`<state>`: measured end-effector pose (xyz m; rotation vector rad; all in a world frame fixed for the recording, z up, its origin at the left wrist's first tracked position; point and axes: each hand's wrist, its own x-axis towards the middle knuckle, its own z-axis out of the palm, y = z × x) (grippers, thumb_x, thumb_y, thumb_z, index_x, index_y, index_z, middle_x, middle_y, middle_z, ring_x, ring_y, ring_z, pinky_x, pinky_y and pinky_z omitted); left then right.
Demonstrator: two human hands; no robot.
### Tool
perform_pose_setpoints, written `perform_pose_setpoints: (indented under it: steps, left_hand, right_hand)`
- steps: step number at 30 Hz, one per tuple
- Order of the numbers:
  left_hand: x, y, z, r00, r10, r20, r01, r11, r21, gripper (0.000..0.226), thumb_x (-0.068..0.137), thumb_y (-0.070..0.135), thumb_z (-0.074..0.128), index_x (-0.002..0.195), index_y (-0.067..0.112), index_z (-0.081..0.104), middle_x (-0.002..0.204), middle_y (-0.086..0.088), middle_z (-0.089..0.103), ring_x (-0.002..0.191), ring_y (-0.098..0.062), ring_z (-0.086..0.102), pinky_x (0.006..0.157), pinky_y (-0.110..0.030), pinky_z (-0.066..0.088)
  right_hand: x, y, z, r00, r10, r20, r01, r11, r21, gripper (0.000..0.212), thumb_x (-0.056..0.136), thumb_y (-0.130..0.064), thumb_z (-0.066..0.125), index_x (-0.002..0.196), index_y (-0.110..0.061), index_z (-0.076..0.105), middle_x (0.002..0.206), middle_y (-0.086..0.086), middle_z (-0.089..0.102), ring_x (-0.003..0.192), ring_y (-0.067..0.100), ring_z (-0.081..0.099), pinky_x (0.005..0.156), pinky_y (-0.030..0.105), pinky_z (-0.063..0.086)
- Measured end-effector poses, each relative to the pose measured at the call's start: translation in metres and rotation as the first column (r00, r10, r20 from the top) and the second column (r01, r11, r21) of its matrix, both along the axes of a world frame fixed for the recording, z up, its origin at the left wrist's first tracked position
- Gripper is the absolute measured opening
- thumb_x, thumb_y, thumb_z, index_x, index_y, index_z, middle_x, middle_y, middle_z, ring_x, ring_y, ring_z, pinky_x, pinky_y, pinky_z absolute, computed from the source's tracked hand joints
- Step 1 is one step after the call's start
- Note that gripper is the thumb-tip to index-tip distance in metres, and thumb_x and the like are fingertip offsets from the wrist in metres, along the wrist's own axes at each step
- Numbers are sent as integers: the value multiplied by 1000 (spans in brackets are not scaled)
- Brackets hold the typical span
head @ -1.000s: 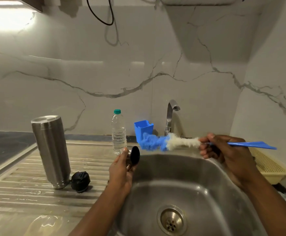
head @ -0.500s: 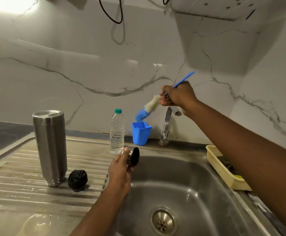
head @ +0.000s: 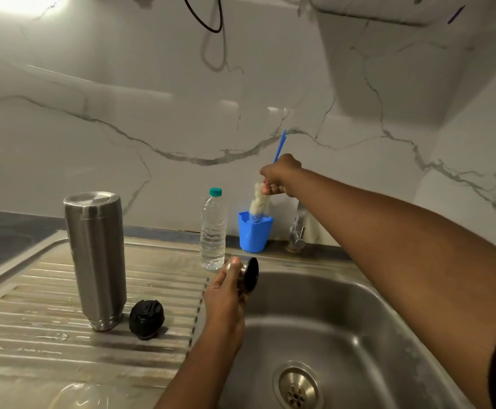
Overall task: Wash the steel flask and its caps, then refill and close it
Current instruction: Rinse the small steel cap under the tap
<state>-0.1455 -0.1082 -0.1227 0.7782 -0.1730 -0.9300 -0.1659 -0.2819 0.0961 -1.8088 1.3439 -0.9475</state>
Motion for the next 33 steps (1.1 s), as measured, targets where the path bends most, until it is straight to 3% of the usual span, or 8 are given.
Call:
perform_pose_setpoints:
  steps: [6, 10, 14, 20, 24, 27, 29, 33]
  left_hand:
    - [1, 2, -1, 1000, 5, 17, -5, 1000, 18, 14, 96, 22, 74, 105, 12, 77, 86, -5, 73, 96, -26, 70, 95, -45, 56]
    - [1, 3, 2, 1000, -5, 16, 5, 999, 34, 19, 96, 23, 75, 110, 11, 77, 94, -7, 72, 99, -27, 69, 83, -38, 56]
    - [0, 6, 3, 1000, -12, 21, 11, 999, 36, 11, 95, 23, 76, 101, 15, 77, 90, -5, 74, 98, -28, 69, 77, -35, 54]
    - [-2, 11, 6, 998, -16, 63, 14, 999, 37, 20, 94, 23, 76, 109, 9, 77, 95, -8, 75, 103, -28, 70, 99, -46, 56]
    - [-2, 13, 5, 994, -21, 106, 17, 999, 35, 32, 95, 20, 74, 123, 6, 74, 103, -10, 73, 107, -29, 68, 105, -51, 54]
    - [-7, 15, 6, 976, -38, 214, 29, 999, 42, 34, 96, 17, 73, 129, 9, 72, 107, -10, 73, 103, -26, 68, 92, -42, 58]
    - [-14, 17, 8, 948, -54, 314, 36, 997, 62, 36, 95, 15, 74, 130, 10, 70, 113, -11, 76, 99, -24, 71, 84, -37, 60]
    - [-26, 8, 11, 835, -140, 532, 57, 984, 170, 41, 89, 25, 82, 129, 19, 72, 107, -8, 80, 99, -26, 78, 92, -46, 63]
  right_hand:
    - [-5, -2, -15, 993, 95, -63, -94, 995, 29, 25, 97, -8, 68, 117, 4, 58, 109, 21, 69, 66, 23, 73, 59, 30, 64]
    - [-23, 7, 4, 991, 120, -65, -120, 993, -3, 28, 93, -7, 75, 113, 6, 60, 100, 23, 73, 74, 30, 79, 73, 36, 66]
    - [-54, 34, 37, 984, 179, -13, -179, 984, -10, 34, 93, -11, 76, 115, 6, 57, 96, 27, 72, 75, 33, 79, 74, 36, 66]
    - [-122, 92, 40, 949, 305, 82, -301, 952, -54, 22, 92, -16, 79, 105, -4, 64, 92, 22, 77, 83, 33, 79, 76, 34, 65]
    - [-160, 114, -22, 894, 345, 285, -301, 935, -188, 13, 98, -17, 72, 104, -6, 74, 83, 20, 77, 74, 35, 78, 72, 40, 65]
    - [-166, 111, -97, 915, 311, 257, -253, 938, -235, 7, 96, -17, 73, 98, -13, 78, 81, 9, 79, 75, 26, 78, 77, 42, 66]
    - [-169, 106, -140, 925, 324, 198, -274, 931, -242, 12, 94, -21, 76, 105, -19, 79, 89, 0, 80, 84, 14, 77, 82, 37, 65]
    - [-171, 101, -192, 883, 437, 170, -409, 895, -176, 43, 88, -34, 81, 129, -33, 68, 123, -13, 73, 114, 2, 68, 100, 33, 58]
